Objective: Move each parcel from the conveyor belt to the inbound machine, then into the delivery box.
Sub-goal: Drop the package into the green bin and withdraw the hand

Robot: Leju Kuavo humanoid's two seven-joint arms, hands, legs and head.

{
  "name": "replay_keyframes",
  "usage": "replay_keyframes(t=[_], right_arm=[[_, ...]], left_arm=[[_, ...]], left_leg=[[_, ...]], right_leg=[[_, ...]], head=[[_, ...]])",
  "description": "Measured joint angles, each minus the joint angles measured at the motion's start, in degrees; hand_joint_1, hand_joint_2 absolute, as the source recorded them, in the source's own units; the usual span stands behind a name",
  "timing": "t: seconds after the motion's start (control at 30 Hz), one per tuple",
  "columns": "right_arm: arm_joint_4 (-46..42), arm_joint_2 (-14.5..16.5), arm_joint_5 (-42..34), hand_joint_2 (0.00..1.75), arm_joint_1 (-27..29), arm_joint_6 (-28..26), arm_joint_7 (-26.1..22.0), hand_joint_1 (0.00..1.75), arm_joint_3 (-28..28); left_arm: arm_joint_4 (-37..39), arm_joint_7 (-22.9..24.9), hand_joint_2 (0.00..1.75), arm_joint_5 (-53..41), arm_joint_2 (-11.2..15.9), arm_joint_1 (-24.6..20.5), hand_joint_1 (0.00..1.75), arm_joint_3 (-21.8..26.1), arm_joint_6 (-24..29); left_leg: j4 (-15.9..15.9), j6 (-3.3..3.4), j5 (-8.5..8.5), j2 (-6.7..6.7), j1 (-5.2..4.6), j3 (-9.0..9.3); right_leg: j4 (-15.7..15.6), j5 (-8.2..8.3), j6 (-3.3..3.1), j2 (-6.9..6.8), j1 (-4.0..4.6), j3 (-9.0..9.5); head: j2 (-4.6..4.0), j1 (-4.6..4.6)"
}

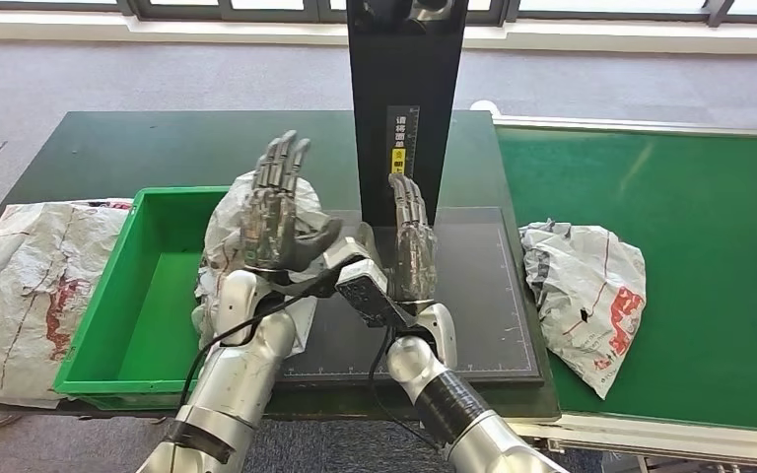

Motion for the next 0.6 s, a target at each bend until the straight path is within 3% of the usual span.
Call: replay_keyframes(t=[0.1, 0.17, 0.37, 0.6], right_arm=[[-9.5, -0.2, 11.0, 0.00, 4.2, -0.7, -1.9, 0.00, -5.1], [-19.6, -0.3, 14.3, 0.00, 7.8, -0.9, -3.4, 0.00, -9.7], [-45.5, -1.5, 13.6, 0.00, 15.2, -1.0, -5.1, 0.00, -22.3], [-58.1, -2.3, 13.2, 0.00, 19.0, -0.9, -5.0, 0.00, -28.6]], left_arm=[[-2.4, -2.5, 1.75, 4.7, 0.2, 0.6, 0.00, 3.9, 0.1], [-3.4, -4.9, 1.75, 7.3, 0.3, 0.6, 0.00, 6.4, 0.1], [-8.4, -8.3, 1.75, 12.5, 0.6, 1.0, 0.00, 13.3, 0.1], [-13.2, -9.5, 1.75, 15.0, 0.7, 1.7, 0.00, 17.1, 0.1]], left_leg=[[0.0, 0.00, 0.02, -0.12, 0.02, -0.01], [0.0, 0.01, 0.03, -0.29, 0.02, -0.04], [0.1, 0.06, -0.03, -0.28, -0.03, -0.06], [0.1, 0.05, -0.03, -0.18, -0.02, 0.01]], right_leg=[[0.0, 0.01, -0.01, -0.13, 0.02, 0.02], [0.0, 0.00, -0.01, -0.30, 0.01, 0.06], [0.0, 0.00, 0.02, -0.33, -0.05, 0.06], [-0.1, 0.00, 0.02, -0.18, 0.02, 0.06]], head=[[-0.01, 0.00], [-0.01, 0.01], [-0.01, 0.02], [-0.01, 0.01]])
